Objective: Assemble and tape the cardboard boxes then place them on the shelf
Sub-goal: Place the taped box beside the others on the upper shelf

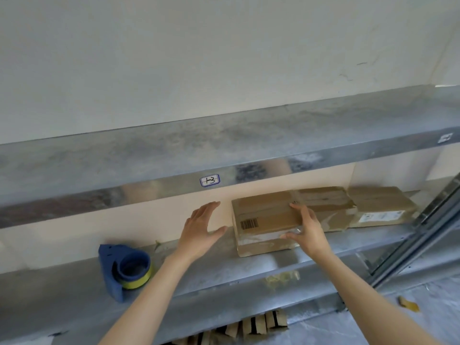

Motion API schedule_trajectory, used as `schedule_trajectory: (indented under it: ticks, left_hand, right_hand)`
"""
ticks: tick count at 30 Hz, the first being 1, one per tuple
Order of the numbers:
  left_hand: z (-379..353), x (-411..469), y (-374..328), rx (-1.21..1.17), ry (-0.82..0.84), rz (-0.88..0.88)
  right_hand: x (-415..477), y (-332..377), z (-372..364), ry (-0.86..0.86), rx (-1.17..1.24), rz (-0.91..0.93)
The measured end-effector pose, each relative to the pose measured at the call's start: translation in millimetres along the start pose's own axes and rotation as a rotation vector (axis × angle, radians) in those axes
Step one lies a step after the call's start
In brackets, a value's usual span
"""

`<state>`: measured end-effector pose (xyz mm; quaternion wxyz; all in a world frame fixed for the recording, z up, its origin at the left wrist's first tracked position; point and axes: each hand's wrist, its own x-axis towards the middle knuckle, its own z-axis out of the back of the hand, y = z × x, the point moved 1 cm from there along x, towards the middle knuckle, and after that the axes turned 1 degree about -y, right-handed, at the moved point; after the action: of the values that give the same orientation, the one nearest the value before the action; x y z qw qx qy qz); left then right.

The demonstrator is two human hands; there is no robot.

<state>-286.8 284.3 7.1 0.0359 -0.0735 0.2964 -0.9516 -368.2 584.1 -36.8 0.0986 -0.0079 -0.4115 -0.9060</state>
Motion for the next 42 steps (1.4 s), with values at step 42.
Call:
schedule_trajectory:
  ticks: [42]
  left_hand:
    - [78, -54, 53, 0.372, -0.220, 0.157]
  right_hand:
    - [-13, 161, -43, 0.155, -0.510, 0.228]
